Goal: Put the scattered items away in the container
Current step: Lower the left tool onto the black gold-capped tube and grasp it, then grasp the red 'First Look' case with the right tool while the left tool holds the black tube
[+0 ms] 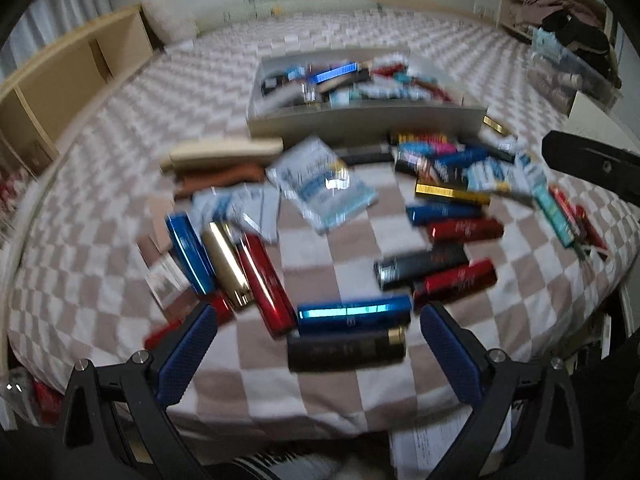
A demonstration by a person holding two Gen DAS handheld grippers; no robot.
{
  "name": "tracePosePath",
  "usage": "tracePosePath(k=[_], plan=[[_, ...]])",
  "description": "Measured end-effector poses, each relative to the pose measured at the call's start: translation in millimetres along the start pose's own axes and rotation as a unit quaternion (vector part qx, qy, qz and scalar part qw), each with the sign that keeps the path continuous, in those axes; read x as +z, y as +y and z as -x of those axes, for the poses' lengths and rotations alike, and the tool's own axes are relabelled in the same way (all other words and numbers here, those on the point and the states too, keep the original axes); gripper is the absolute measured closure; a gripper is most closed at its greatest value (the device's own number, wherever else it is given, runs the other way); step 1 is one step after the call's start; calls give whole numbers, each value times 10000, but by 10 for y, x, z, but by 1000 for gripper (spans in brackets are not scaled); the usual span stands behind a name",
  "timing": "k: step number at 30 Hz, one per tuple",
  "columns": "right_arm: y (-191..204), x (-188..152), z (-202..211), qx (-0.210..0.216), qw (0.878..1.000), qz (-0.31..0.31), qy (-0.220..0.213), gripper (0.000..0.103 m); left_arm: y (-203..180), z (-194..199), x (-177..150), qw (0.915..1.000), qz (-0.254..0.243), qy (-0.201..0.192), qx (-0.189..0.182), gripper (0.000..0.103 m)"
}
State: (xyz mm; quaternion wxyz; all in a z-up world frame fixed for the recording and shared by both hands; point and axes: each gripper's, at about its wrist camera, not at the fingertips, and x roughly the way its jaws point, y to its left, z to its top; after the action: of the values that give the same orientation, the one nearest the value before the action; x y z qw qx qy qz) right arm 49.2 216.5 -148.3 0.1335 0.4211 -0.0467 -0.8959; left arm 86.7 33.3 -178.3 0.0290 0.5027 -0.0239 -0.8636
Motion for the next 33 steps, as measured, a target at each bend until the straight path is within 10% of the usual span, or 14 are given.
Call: tracePosePath(k=[11, 33], plan=[[-13, -219, -457, 120, 9941, -273, 1047, 0, -77, -382, -201, 9962, 79, 798, -339, 11], [431, -506, -999, -300, 9793, 523, 1932, 0, 32, -437, -285, 9963, 260, 766, -294, 20]])
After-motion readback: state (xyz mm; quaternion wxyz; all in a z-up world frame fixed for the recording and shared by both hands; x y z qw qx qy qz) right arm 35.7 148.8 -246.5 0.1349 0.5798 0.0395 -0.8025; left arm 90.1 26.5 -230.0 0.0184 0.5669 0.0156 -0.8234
